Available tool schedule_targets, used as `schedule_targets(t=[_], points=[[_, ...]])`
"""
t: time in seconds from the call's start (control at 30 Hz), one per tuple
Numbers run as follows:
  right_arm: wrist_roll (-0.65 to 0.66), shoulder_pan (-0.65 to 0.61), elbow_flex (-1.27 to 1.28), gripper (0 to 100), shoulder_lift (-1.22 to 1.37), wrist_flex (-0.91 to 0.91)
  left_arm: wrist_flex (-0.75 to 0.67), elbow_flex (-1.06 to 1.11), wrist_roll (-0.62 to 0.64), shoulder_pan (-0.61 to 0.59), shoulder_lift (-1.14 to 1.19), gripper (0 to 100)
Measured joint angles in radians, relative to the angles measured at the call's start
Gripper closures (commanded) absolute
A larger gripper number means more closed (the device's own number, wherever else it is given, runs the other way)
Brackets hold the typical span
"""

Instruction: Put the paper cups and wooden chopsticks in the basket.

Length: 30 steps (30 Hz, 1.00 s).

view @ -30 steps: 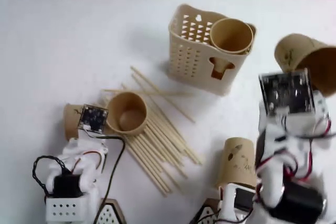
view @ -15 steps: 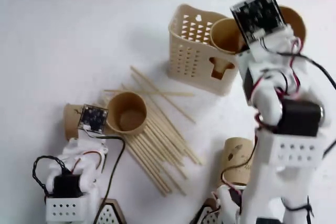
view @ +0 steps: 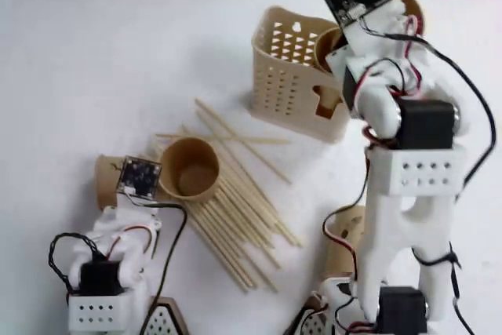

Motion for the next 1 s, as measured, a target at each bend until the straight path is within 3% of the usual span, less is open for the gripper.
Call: schedule_targets(t=[0.4, 0.6, 1.0], points=[[0.0, -0.014, -0.002, 98.0, 0.063, -0.006, 0.0, 0.0, 0.0, 0.0, 0.0, 98], [0.0, -0.015, -0.002, 86.5, 0.063, 0.008, 0.0, 0.0, 0.0, 0.0, 0.0, 98], [0.0, -0.032, -0.002, 86.1, 0.038, 0.107, 0.0, 0.0, 0.0, 0.0, 0.0, 98]])
